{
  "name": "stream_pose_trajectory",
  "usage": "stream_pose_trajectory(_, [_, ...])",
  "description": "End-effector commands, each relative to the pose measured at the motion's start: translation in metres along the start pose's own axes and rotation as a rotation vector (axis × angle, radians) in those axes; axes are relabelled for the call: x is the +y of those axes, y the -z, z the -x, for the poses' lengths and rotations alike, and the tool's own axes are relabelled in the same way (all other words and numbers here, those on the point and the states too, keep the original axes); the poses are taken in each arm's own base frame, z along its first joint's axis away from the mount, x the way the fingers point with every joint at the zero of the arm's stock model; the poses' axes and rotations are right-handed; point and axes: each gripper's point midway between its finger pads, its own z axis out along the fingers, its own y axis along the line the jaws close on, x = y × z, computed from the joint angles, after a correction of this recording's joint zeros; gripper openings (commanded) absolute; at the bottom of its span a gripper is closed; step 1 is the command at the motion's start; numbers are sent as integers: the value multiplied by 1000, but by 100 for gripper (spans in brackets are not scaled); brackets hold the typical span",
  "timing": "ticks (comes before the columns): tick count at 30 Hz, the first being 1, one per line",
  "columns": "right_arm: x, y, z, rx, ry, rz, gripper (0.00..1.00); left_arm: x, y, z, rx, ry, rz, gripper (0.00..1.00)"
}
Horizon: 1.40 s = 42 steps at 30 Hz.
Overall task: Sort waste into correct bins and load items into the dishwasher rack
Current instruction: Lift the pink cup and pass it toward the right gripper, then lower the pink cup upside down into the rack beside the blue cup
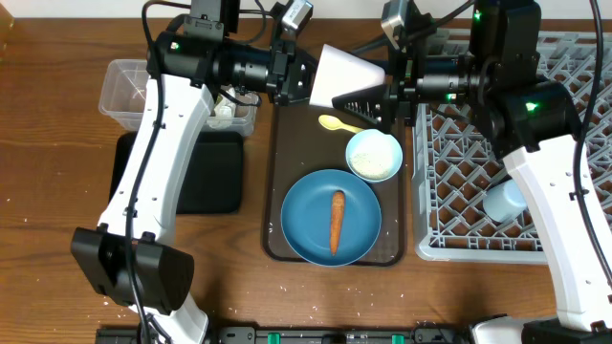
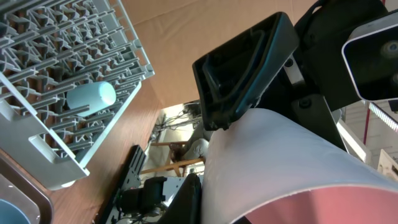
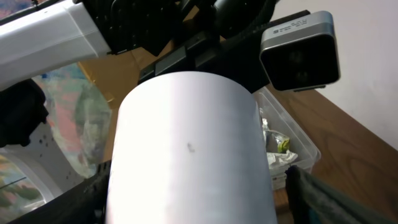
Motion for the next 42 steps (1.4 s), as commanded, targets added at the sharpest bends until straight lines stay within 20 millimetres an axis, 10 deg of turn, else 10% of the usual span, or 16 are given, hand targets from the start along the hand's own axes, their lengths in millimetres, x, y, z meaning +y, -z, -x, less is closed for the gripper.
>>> stream_pose_trajectory(1, [-11, -1, -5, 18, -31, -61, 80, -7, 2, -2, 10, 12, -41, 6])
stream_pose_trajectory(7, [-11, -1, -9, 29, -51, -60, 60, -6, 4, 0, 4, 1, -39, 6])
stream_pose_trajectory(22, [-13, 6, -17, 48, -88, -61, 53, -4, 13, 4, -21, 2, -30, 6])
stream_pose_trajectory(29, [-14, 10, -15, 35, -87, -50, 45, -4, 13, 5, -22, -3, -30, 26])
stream_pose_trajectory(42, [-74, 87, -37, 13, -350, -302, 45, 2, 14, 9, -37, -31, 7, 28])
